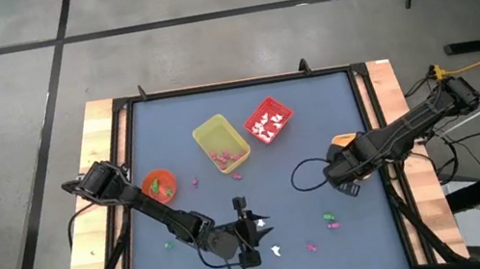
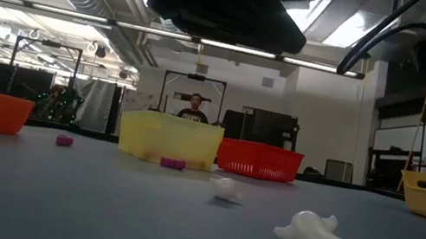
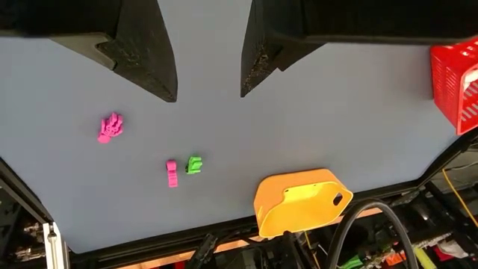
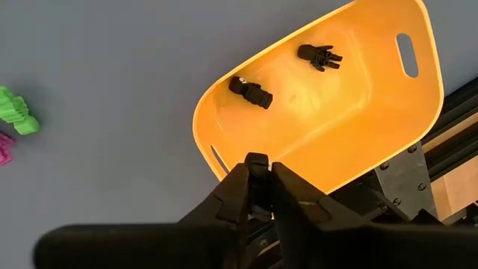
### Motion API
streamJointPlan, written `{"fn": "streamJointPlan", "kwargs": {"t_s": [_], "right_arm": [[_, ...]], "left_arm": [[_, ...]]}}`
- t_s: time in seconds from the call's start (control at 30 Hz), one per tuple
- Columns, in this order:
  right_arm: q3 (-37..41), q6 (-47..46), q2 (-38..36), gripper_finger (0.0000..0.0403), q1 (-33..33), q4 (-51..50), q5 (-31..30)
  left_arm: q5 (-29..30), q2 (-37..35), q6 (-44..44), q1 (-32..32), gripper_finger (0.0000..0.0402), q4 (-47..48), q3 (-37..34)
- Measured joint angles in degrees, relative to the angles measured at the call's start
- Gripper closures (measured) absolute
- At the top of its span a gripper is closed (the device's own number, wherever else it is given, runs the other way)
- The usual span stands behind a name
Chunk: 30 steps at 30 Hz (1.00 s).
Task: Sort Halloween decoration
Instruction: Put the black skeleton toy into the light orange bin, then put the pink skeleton toy into the yellow bin
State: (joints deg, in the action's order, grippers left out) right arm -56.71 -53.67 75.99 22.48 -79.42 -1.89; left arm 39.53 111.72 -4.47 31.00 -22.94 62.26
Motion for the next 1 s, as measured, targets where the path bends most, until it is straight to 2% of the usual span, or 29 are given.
{"fn": "streamJointPlan", "kwargs": {"t_s": [0.3, 0.47, 0.63, 1.0], "right_arm": [[0.0, 0.0, 0.0, 0.0227, 0.0, 0.0, -0.5], [0.0, 0.0, 0.0, 0.018, 0.0, 0.0, -0.6], [0.0, 0.0, 0.0, 0.0159, 0.0, 0.1, -0.6], [0.0, 0.2, 0.0, 0.0157, 0.0, 3.4, 1.1]], "left_arm": [[0.0, 0.0, 0.0, 0.0, 0.027, 0.0, 0.0], [0.0, 0.0, 0.0, 0.0, 0.027, 0.0, 0.0], [0.0, 0.0, 0.0, 0.0, 0.027, 0.0, 0.0], [0.0, 0.0, 0.0, 0.0, 0.027, 0.0, 0.0]]}}
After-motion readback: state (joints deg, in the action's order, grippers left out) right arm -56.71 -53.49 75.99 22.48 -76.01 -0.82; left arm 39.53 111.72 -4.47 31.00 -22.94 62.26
